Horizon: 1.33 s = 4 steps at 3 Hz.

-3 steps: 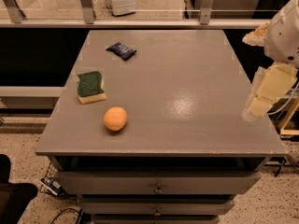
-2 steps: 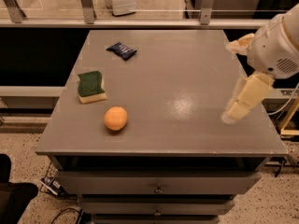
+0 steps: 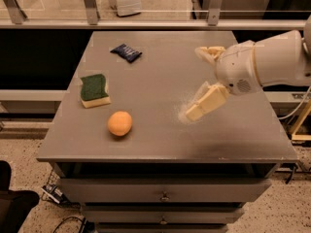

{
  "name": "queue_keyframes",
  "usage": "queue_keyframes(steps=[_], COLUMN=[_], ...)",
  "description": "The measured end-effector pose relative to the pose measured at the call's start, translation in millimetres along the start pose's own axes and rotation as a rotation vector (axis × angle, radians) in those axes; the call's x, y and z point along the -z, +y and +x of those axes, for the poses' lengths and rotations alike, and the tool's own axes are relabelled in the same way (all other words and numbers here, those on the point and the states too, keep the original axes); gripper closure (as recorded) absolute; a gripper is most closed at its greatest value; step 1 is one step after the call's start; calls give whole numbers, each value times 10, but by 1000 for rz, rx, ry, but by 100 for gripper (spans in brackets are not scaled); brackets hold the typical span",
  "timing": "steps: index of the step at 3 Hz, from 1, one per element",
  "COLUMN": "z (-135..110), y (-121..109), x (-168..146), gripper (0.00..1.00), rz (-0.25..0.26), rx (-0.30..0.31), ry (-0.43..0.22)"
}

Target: Move orange near rxbar blueberry

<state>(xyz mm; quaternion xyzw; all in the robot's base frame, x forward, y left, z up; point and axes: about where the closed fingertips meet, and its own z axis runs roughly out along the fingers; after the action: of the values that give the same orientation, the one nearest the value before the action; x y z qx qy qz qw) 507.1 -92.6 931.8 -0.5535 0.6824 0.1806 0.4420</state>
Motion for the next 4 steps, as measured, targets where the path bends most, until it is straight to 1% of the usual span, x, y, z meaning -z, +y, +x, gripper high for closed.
queue_keyframes(steps=[1, 2, 3, 4], z=[-231, -294, -304, -327], y=[28, -24, 40, 229], x=[-222, -253, -334, -524], gripper=[0, 0, 0, 0], rz=[60, 90, 54, -16], rx=[-63, -71, -70, -90], ry=[-112, -128, -149, -215])
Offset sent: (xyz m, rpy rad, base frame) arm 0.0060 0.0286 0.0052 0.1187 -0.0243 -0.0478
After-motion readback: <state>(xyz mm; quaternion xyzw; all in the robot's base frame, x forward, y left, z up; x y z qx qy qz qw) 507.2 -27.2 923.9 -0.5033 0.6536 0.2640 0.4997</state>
